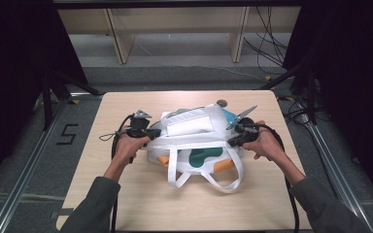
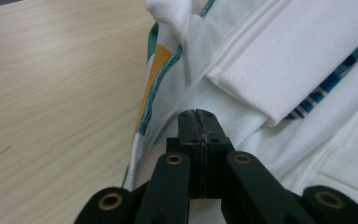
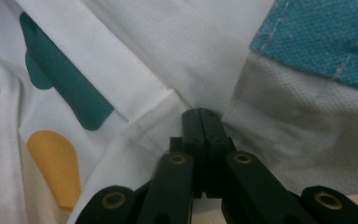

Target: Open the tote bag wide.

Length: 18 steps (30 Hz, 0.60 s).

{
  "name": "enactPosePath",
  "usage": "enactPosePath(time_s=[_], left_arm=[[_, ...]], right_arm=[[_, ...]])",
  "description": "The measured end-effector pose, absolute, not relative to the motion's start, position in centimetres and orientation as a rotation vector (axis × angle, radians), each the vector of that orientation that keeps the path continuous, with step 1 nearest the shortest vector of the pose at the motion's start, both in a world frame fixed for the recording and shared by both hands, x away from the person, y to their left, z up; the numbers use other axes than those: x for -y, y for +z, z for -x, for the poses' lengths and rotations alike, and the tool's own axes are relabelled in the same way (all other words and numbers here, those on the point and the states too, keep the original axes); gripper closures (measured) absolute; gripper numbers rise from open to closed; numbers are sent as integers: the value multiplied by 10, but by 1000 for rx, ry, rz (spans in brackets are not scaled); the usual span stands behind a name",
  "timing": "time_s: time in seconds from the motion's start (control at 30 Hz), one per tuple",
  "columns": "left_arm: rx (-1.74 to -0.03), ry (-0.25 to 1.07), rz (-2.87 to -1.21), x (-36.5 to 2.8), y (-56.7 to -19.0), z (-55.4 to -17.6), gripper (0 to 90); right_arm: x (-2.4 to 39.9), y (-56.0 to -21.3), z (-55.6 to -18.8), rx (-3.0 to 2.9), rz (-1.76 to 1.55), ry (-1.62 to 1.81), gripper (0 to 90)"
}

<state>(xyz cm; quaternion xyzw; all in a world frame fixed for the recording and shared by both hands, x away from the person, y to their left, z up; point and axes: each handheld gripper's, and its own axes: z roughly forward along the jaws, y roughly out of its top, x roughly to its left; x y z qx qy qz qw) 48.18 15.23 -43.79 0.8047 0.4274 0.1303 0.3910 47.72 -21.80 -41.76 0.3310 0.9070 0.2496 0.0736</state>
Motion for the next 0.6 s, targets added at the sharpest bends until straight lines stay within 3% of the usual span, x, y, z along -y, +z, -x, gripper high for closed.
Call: enactPosePath(time_s=[0.2, 0.37, 0.53, 0.6], left_arm=[[-997, 315, -2032, -129, -419, -475, 893], [-909, 297, -2107, -104, -415, -476, 892], [-993, 216, -2091, -102, -426, -491, 893], [-1007, 227, -2086, -99, -427, -496, 894]], right_arm=[[196, -374, -491, -2544, -869, 973, 900], [170, -398, -508, -2639, -917, 851, 900], [180, -400, -477, -2740, -834, 834, 900], [176, -423, -440, -2895, -739, 712, 900]])
